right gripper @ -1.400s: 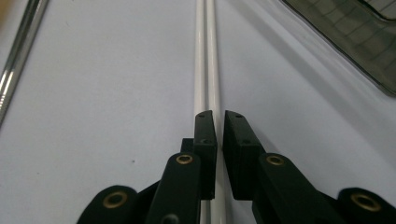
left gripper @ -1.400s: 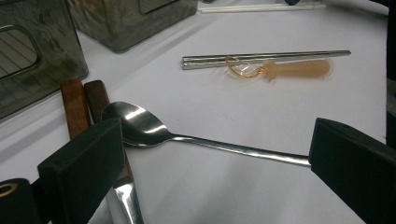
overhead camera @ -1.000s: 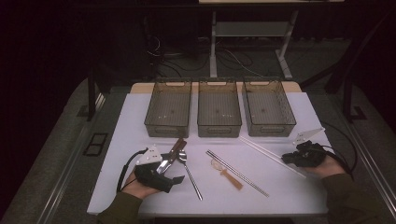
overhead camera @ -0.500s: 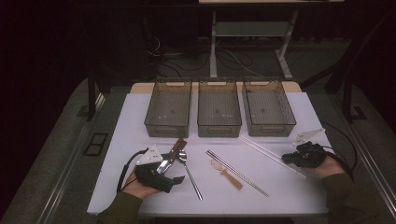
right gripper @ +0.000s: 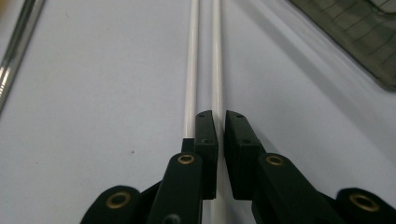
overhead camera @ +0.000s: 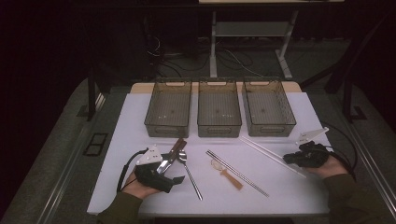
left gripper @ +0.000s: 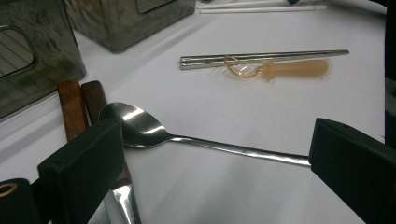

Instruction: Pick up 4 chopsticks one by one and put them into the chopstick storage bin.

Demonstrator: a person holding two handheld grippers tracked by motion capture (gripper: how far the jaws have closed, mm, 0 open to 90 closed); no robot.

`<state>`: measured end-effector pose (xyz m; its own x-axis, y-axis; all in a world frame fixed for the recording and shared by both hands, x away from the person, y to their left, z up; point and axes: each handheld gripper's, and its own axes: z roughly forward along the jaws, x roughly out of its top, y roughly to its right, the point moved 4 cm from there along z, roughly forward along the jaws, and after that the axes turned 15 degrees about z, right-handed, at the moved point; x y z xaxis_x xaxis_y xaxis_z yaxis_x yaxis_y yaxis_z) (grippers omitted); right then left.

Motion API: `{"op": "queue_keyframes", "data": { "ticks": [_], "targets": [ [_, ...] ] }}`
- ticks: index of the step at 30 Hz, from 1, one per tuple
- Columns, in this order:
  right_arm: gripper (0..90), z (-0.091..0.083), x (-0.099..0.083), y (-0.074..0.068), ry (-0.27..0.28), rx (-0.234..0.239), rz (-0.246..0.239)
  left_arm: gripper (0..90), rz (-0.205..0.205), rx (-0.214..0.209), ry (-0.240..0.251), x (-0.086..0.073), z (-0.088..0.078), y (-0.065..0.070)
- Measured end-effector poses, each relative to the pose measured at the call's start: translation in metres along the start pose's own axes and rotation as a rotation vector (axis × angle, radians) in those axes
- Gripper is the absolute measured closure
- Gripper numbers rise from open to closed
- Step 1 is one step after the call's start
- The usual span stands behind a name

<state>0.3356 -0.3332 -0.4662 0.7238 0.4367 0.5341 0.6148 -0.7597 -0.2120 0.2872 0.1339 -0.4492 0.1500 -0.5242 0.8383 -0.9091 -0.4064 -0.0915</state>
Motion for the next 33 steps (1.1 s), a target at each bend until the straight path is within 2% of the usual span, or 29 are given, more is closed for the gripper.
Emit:
{"op": "queue_keyframes", "data": {
  "ticks": [7,17,22,24,33],
  "targets": [
    [84.0,-0.011,0.002,0.001,0.045,0.011,0.018,2.0,0.001,0.0,0.001,0.0,0.0,0.0],
    [83.9,-0.033,0.011,-0.005,0.122,0.007,0.003,2.0,-0.001,-0.003,0.006,0.0,0.0,0.0],
    [83.9,-0.042,0.013,-0.006,0.156,0.034,0.011,2.0,-0.002,-0.004,0.008,0.0,0.0,0.0],
    [83.9,-0.046,0.013,-0.006,0.177,0.061,0.03,2.0,-0.002,-0.006,0.008,0.0,0.0,0.0],
    [83.9,-0.047,0.015,-0.012,0.187,0.125,0.026,2.0,-0.005,-0.01,0.01,0.0,0.001,0.0]
  ]
}}
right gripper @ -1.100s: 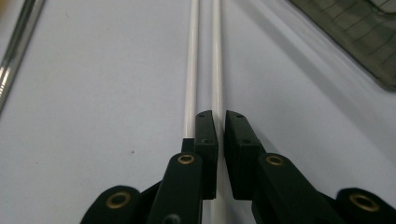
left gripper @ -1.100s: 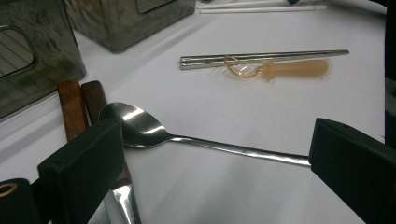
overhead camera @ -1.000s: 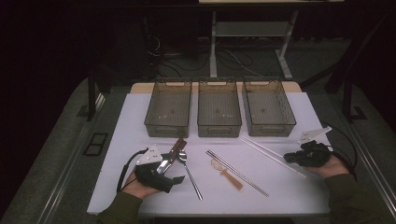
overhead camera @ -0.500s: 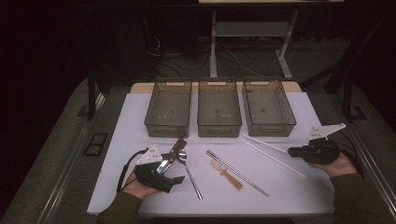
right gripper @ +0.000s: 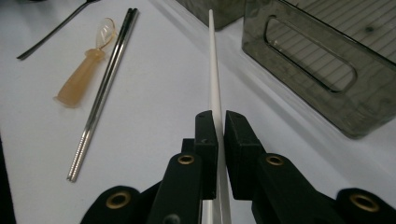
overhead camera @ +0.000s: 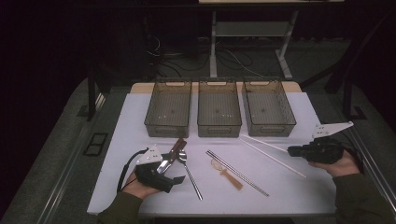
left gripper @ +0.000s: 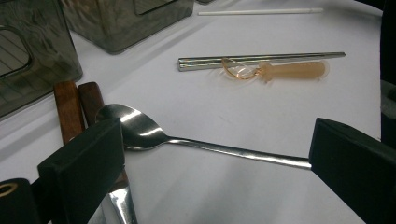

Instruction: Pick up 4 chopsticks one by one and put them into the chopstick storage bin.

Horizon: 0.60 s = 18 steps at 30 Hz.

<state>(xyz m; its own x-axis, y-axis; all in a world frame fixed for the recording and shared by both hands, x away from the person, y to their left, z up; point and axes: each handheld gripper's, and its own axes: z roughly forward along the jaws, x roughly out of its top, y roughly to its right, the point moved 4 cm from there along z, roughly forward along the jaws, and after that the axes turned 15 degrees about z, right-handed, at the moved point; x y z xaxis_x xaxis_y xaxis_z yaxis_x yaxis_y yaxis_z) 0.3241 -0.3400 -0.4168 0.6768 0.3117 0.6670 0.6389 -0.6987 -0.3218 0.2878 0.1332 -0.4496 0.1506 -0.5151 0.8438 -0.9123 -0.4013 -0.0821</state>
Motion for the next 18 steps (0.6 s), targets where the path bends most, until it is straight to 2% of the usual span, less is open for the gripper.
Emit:
{"op": "queue_keyframes", "data": {
  "ticks": [6,18],
  "targets": [
    [83.9,-0.002,0.004,-0.007,0.027,0.047,-0.007,2.0,0.0,-0.001,0.002,0.0,0.0,0.0],
    [83.9,0.007,0.011,-0.02,0.04,0.067,-0.026,1.5,-0.002,0.007,-0.008,-0.001,0.001,0.0]
  ]
}}
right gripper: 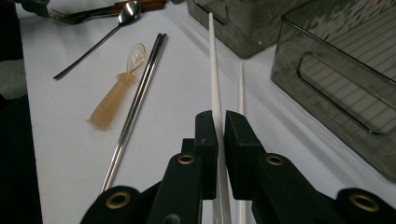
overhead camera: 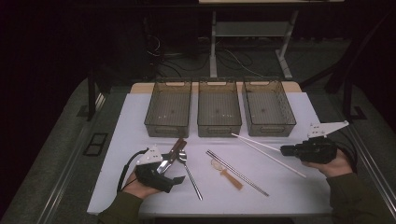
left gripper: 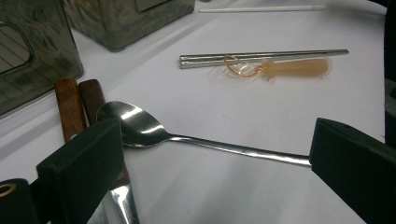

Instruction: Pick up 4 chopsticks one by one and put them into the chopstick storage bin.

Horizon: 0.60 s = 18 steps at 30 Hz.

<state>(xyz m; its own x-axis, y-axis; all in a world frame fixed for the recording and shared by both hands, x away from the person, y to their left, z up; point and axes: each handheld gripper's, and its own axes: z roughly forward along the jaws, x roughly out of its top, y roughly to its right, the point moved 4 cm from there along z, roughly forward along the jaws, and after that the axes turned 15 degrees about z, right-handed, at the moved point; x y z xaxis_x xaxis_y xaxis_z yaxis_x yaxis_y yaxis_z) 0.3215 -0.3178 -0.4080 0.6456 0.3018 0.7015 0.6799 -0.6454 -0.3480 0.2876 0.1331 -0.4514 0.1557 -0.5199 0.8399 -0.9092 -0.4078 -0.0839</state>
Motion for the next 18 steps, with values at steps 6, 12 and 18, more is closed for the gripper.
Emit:
{"op": "queue_keyframes", "data": {
  "ticks": [6,12,18],
  "targets": [
    [83.9,0.004,0.007,-0.006,0.015,0.012,-0.005,0.0,-0.009,-0.002,0.01,-0.001,0.0,-0.001],
    [83.9,0.009,0.016,-0.013,0.036,0.02,-0.013,0.0,-0.002,-0.002,0.006,-0.002,0.0,-0.001],
    [83.9,0.017,0.027,-0.021,0.05,0.03,-0.021,0.0,0.004,0.002,0.002,-0.003,0.0,0.0]
  ]
}}
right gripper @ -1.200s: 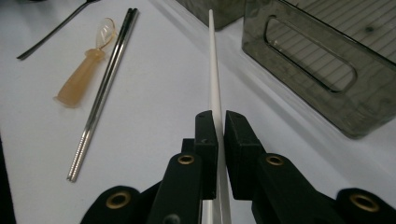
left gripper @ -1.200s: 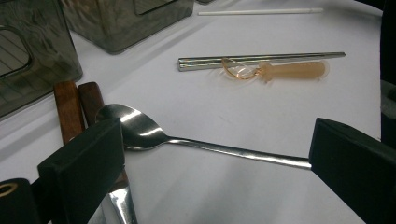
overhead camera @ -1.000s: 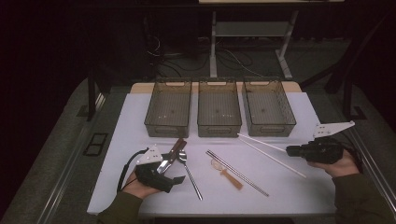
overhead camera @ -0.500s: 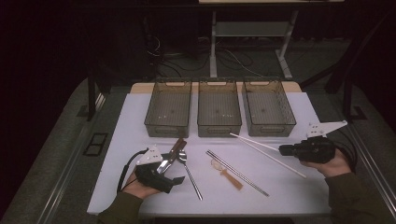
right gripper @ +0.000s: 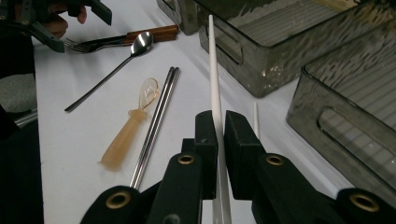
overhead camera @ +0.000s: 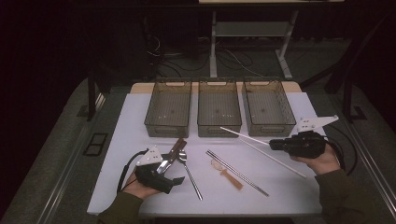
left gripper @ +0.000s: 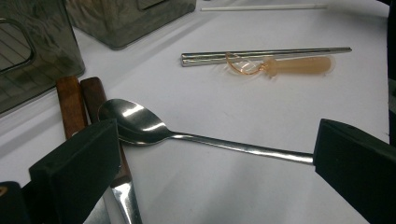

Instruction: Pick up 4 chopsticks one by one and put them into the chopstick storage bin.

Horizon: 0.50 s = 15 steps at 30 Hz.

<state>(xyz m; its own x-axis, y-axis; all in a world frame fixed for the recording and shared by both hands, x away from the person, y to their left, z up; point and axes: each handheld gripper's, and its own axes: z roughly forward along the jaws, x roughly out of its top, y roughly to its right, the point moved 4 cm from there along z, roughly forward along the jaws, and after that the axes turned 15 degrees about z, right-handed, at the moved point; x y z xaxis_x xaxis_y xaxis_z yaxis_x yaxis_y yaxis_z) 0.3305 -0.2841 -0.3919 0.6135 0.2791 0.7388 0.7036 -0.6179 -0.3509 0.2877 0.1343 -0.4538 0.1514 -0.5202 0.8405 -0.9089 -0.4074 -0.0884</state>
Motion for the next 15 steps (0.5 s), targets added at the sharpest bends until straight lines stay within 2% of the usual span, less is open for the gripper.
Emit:
{"op": "queue_keyframes", "data": {
  "ticks": [10,15],
  "targets": [
    [83.8,0.017,0.015,-0.008,0.024,0.009,-0.006,0.0,0.0,0.0,0.002,0.0,0.0,0.0],
    [83.8,0.023,0.022,-0.012,0.031,-0.001,-0.009,0.0,0.005,-0.002,0.0,0.0,0.0,0.0]
  ]
}}
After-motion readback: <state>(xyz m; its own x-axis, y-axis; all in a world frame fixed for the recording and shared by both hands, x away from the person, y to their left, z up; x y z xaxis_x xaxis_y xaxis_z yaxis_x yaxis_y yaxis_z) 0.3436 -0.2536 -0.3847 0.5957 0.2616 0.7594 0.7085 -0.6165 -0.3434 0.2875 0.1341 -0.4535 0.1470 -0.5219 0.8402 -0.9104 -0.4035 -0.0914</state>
